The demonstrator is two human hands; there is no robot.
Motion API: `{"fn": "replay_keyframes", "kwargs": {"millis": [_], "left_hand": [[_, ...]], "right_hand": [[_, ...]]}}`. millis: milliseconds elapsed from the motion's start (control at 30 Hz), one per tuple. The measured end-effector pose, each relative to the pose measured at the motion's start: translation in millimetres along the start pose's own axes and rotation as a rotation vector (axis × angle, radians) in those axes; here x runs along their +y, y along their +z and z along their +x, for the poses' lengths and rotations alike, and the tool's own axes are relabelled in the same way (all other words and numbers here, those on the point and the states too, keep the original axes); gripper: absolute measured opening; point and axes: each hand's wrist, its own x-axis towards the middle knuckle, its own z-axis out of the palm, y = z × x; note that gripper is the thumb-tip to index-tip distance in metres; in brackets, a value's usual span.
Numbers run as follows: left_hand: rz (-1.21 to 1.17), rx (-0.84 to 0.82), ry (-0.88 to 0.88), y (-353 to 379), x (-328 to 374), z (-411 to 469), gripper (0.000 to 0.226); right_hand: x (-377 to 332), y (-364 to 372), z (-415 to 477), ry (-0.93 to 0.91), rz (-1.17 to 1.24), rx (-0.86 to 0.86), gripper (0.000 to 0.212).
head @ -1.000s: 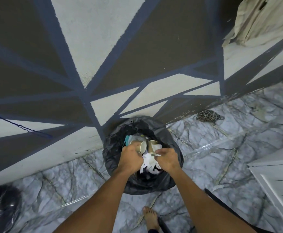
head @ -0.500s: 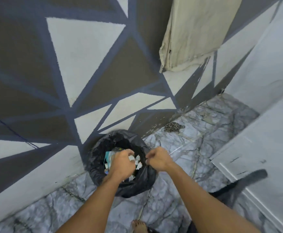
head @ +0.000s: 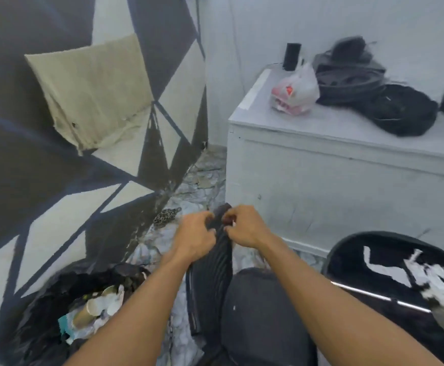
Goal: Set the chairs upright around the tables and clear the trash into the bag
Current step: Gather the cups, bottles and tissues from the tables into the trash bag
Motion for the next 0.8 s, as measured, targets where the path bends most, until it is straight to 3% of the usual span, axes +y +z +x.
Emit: {"fn": "replay_keyframes", "kwargs": {"millis": [133, 333, 500, 633, 700, 800], "left_hand": [[0.015, -0.166, 0.114, 74.9, 76.1, 15.8, 0.048], [0.066, -0.353, 0.291, 206.8, 194.3, 33.3, 0.049], [0.044, -0.523, 0.317, 331.5, 283.2, 41.2, 0.049], [0.066, -0.662, 0.294, 429.4, 312.6, 49.6, 0.049], [0.123, -0.725, 0.252, 469.1, 315.3, 53.8, 0.059], [0.292, -0.739, 0.235, 509.2, 313.8, 56.5, 0.069]], "right_hand": [[84.5, -61.6, -43.6, 0.157, 0.029, 0.089, 0.033], [231.5, -153.3, -114.3, 0.399, 0.082, 0.247, 0.032], [378.7, -233.6, -163.4, 0.572, 0.129, 0.352, 0.029], [496.6, -269.1, -216.5, 0.778, 0.135, 0.409, 0.027], [541.9, -267.4, -250.3, 0.943, 0.125, 0.395, 0.037], [583.0, -245.7, -289.2, 1.152, 0.06, 0.15, 0.069]]}}
